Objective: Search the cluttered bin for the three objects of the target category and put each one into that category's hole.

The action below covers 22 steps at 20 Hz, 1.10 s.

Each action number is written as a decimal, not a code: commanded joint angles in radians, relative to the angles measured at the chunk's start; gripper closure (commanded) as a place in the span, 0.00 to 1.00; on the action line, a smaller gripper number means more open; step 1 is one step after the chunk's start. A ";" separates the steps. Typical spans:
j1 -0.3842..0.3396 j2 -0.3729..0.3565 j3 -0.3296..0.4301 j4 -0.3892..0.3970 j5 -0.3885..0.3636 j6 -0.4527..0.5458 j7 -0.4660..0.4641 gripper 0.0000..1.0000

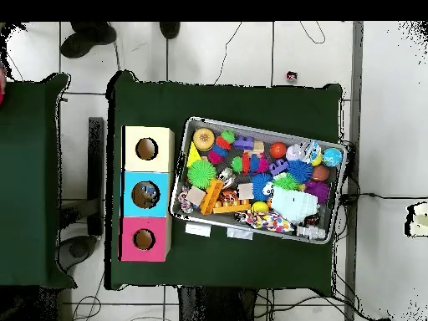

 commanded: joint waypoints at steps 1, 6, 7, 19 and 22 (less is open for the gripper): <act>-0.115 -0.035 0.215 0.014 -0.039 0.225 -0.609 1.00; -0.117 -0.048 0.246 0.067 -0.031 0.174 -0.558 1.00; -0.112 -0.051 0.250 0.074 -0.029 0.166 -0.547 1.00; -0.092 -0.059 0.257 0.115 -0.005 0.108 -0.520 1.00; -0.095 -0.058 0.273 0.127 -0.004 0.080 -0.524 1.00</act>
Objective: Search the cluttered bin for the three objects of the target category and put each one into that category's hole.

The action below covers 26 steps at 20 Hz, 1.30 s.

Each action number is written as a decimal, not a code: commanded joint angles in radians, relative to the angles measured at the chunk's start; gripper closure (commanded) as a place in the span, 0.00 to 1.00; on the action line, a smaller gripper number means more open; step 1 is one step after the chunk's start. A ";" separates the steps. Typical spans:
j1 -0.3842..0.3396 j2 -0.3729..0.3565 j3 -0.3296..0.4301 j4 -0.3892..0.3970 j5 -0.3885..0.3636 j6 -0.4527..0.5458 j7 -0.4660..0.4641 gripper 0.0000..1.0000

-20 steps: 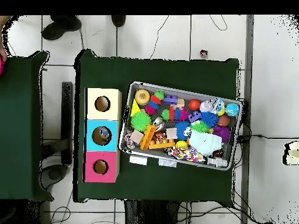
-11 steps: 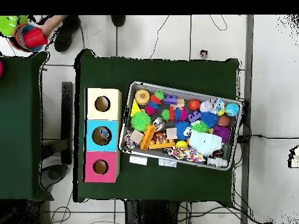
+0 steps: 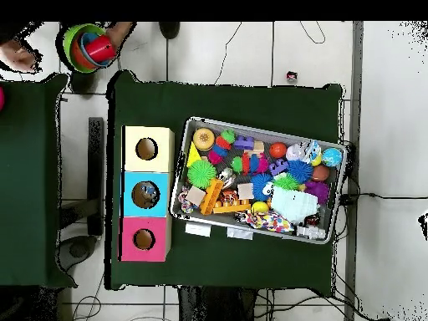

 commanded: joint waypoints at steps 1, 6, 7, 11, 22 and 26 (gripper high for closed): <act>0.021 0.006 0.132 0.130 0.000 0.021 -0.236 1.00; 0.037 0.004 0.131 0.129 -0.013 0.024 -0.211 1.00; 0.043 0.005 0.130 0.134 -0.015 0.017 -0.197 1.00; 0.063 0.007 0.122 0.152 -0.018 -0.012 -0.158 1.00; 0.080 0.017 0.132 0.229 0.005 -0.133 -0.130 1.00; 0.077 0.021 0.140 0.264 -0.003 -0.194 -0.127 1.00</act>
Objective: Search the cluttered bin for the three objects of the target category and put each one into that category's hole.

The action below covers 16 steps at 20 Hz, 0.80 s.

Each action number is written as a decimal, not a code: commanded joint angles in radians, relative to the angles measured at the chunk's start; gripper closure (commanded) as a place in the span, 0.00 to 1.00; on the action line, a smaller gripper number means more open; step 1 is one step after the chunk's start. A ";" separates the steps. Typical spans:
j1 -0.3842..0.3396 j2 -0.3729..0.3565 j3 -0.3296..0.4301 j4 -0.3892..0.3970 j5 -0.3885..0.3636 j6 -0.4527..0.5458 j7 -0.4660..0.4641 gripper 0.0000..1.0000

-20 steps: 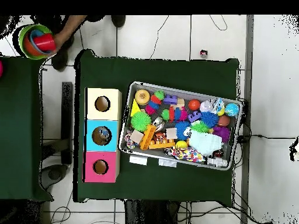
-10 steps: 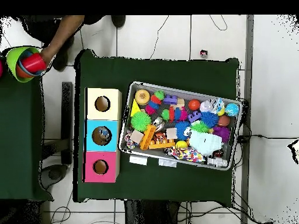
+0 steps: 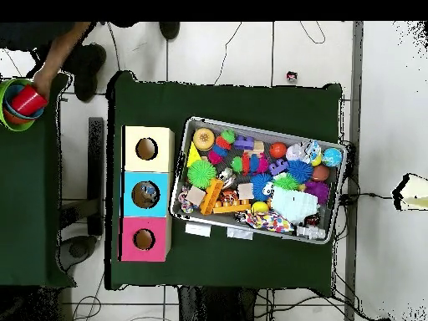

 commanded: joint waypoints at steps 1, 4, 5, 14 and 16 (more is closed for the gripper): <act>0.009 0.028 0.104 0.207 -0.005 -0.107 -0.127 1.00; 0.007 0.022 0.109 0.236 -0.006 -0.134 -0.122 1.00; 0.006 0.022 0.110 0.250 -0.006 -0.151 -0.115 1.00; -0.005 0.013 0.131 0.382 0.002 -0.323 -0.054 1.00; -0.003 0.015 0.132 0.404 0.001 -0.354 -0.037 1.00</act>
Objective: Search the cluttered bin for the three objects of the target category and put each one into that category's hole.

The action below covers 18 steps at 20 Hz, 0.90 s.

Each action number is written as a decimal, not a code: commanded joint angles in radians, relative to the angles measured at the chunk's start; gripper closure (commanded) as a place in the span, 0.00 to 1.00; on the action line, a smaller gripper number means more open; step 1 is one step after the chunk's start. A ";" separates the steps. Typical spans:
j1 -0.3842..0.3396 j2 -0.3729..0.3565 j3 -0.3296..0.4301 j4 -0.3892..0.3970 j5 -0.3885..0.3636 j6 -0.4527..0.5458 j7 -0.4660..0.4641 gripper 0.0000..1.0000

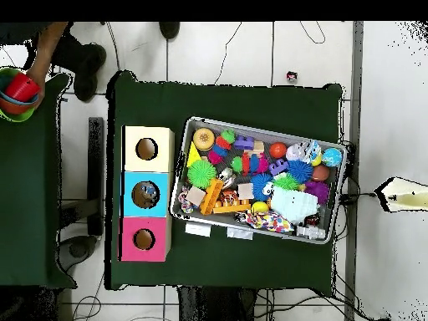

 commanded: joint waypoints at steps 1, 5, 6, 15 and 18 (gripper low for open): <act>0.000 0.016 0.103 0.223 0.002 -0.112 -0.030 1.00; 0.008 0.016 0.097 0.241 -0.002 -0.137 -0.011 1.00; 0.010 0.016 0.095 0.245 -0.003 -0.143 -0.007 1.00; 0.069 -0.002 0.033 0.304 -0.016 -0.228 0.081 1.00; 0.095 -0.006 0.005 0.327 -0.019 -0.260 0.110 1.00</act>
